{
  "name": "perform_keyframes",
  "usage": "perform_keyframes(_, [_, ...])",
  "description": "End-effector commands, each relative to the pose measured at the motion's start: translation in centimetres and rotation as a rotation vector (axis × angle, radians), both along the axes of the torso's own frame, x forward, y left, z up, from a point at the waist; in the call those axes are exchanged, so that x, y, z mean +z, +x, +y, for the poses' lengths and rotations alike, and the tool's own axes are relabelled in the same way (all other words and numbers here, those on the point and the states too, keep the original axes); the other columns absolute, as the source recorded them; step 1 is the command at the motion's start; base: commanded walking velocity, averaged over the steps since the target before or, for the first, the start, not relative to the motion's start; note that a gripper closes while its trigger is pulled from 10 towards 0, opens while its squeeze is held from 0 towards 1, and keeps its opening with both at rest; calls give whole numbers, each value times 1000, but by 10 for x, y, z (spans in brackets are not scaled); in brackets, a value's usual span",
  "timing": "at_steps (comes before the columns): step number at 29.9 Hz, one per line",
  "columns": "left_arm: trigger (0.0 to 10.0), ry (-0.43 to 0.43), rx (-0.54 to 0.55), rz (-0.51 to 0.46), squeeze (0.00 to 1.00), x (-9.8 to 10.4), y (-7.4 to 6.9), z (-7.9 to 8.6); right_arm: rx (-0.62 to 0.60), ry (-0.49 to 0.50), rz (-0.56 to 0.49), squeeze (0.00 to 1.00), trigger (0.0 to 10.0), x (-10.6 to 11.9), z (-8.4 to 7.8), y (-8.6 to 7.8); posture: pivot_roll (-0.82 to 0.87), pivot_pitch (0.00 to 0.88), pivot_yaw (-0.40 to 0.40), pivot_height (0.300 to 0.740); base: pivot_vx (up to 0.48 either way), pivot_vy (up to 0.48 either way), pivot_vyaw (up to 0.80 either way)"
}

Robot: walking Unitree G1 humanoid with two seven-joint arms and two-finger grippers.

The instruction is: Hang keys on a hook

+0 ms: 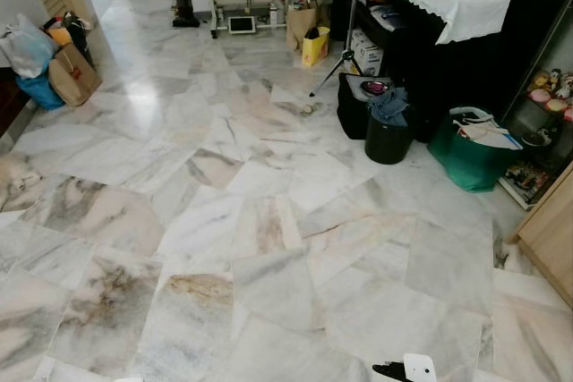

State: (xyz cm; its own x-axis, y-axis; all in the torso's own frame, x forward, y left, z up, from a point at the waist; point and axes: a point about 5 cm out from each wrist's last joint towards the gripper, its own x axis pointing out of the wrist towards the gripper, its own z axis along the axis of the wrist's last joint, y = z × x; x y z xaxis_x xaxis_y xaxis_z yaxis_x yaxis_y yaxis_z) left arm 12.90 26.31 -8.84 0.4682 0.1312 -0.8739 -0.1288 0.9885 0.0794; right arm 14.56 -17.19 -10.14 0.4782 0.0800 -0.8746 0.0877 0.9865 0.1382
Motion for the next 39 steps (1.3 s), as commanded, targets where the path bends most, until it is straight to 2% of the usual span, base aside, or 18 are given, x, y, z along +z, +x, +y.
perform_keyframes(1, [10000,9,-6,8,0,0,-1,2,2,-2,-11,0,10000,1,-1,2,-8,0,-23,740,0,0,0])
perform_keyframes(11, [10000,1,-27,-3,0,-2,1,-7,13,-35,-21,0,10000,3,-12,4,-3,0,-68,740,0,0,0])
perform_keyframes(20, [10000,1,-30,6,0,-3,-3,-8,15,-36,-19,0,10000,2,-11,2,-4,0,-57,740,0,0,0])
perform_keyframes(30, [10000,-12,-15,4,0,-4,-4,-8,28,-32,12,0,10000,-2,-9,-7,-6,0,-50,740,0,0,-771])
perform_keyframes(32, [10000,10,-53,34,0,-5,-6,-8,29,-32,16,0,10000,-2,-9,-9,-6,0,-49,740,0,0,-800])
perform_keyframes(36, [10000,21,-83,23,0,-3,-3,-8,27,-30,18,0,10000,-2,-9,-10,-11,0,-46,740,0,0,-800])
perform_keyframes(39, [10000,23,-90,29,0,-3,-2,-9,28,-29,19,0,10000,-3,-8,-10,-11,0,-43,740,0,-480,-800])
